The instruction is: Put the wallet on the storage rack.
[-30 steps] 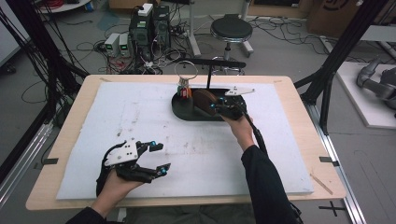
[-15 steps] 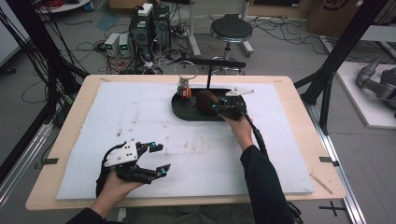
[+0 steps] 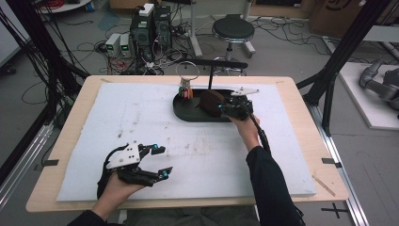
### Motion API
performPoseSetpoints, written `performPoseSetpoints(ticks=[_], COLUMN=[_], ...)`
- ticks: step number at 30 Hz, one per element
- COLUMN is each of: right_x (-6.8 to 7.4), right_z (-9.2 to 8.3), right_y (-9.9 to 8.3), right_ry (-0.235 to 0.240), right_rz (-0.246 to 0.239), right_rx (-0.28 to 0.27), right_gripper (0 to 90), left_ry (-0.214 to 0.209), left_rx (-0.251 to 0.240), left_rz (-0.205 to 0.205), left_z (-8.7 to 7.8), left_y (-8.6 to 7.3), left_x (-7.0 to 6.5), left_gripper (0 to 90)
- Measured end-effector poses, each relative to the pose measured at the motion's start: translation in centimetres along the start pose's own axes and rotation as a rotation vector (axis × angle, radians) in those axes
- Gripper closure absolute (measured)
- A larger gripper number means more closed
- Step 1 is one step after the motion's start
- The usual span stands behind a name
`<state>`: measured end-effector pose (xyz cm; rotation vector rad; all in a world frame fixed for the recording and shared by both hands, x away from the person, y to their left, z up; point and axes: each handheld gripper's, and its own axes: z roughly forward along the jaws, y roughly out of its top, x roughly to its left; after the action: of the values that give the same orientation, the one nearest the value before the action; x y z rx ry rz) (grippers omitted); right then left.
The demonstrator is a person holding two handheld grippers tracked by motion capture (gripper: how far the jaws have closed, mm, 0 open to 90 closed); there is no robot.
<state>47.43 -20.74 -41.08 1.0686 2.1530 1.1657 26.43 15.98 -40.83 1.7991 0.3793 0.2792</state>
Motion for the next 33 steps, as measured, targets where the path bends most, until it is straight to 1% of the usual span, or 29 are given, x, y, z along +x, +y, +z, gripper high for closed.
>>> performPoseSetpoints(ticks=[2, 3, 6, 7, 10, 13, 14, 15, 17, 18, 21, 25, 28, 31, 33], right_x=[-0.2, -0.2, -0.3, -0.3, -0.5, -0.4, -0.5, -0.4, -0.4, -0.3, -0.2, 0.1, 0.3, 0.5, 0.4], right_z=[-0.4, -0.6, -1.3, -1.7, -2.9, -4.6, -5.1, -5.7, -6.9, -7.5, -9.3, -11.7, -13.0, -14.0, -14.6], right_y=[0.1, 0.2, 0.3, 0.3, 0.3, 0.0, -0.1, -0.3, -0.8, -1.1, -2.0, -3.5, -4.7, -5.9, -6.6], right_ry=[-0.003, -0.014, -0.031, -0.030, -0.008, 0.012, 0.025, 0.035, 0.048, 0.055, 0.074, 0.101, 0.118, 0.124, 0.127], right_rz=[-0.010, -0.020, -0.039, -0.038, -0.037, -0.035, -0.033, -0.027, -0.037, -0.031, -0.031, -0.025, -0.017, -0.016, -0.014], right_rx=[0.003, 0.003, 0.004, -0.001, -0.017, -0.036, -0.040, -0.044, -0.052, -0.055, -0.064, -0.085, -0.092, -0.082, -0.085], right_gripper=[54.1, 53.6, 50.0, 49.7, 46.7, 43.3, 42.0, 41.9, 40.4, 39.4, 37.6, 35.4, 32.9, 31.3, 30.2], left_ry=[0.001, 0.001, 0.003, 0.005, 0.013, 0.018, 0.018, 0.019, 0.025, 0.025, 0.029, 0.034, 0.044, 0.062, 0.078], left_rx=[-0.001, 0.000, -0.001, -0.001, -0.001, -0.002, 0.000, 0.001, 0.005, 0.005, 0.003, 0.012, 0.013, 0.015, 0.018], left_rz=[-0.002, -0.001, -0.002, 0.001, 0.000, 0.000, -0.001, 0.000, -0.003, -0.002, -0.006, -0.004, -0.006, -0.003, -0.002], left_z=[0.0, 0.0, 0.0, 0.0, 0.0, 0.0, 0.1, 0.1, 0.1, 0.1, 0.3, 0.4, 0.4, 0.3, 0.2], left_y=[0.0, 0.0, 0.0, 0.0, 0.0, 0.0, 0.0, 0.0, 0.0, 0.0, 0.0, -0.1, -0.1, -0.2, -0.2], left_x=[0.0, 0.0, 0.0, 0.0, 0.1, 0.2, 0.3, 0.4, 0.4, 0.4, 0.5, 0.6, 0.7, 0.8, 0.9], left_gripper=[28.0, 27.9, 27.9, 28.0, 28.0, 28.0, 27.9, 27.9, 28.0, 27.9, 27.9, 27.9, 27.9, 27.0, 26.9])
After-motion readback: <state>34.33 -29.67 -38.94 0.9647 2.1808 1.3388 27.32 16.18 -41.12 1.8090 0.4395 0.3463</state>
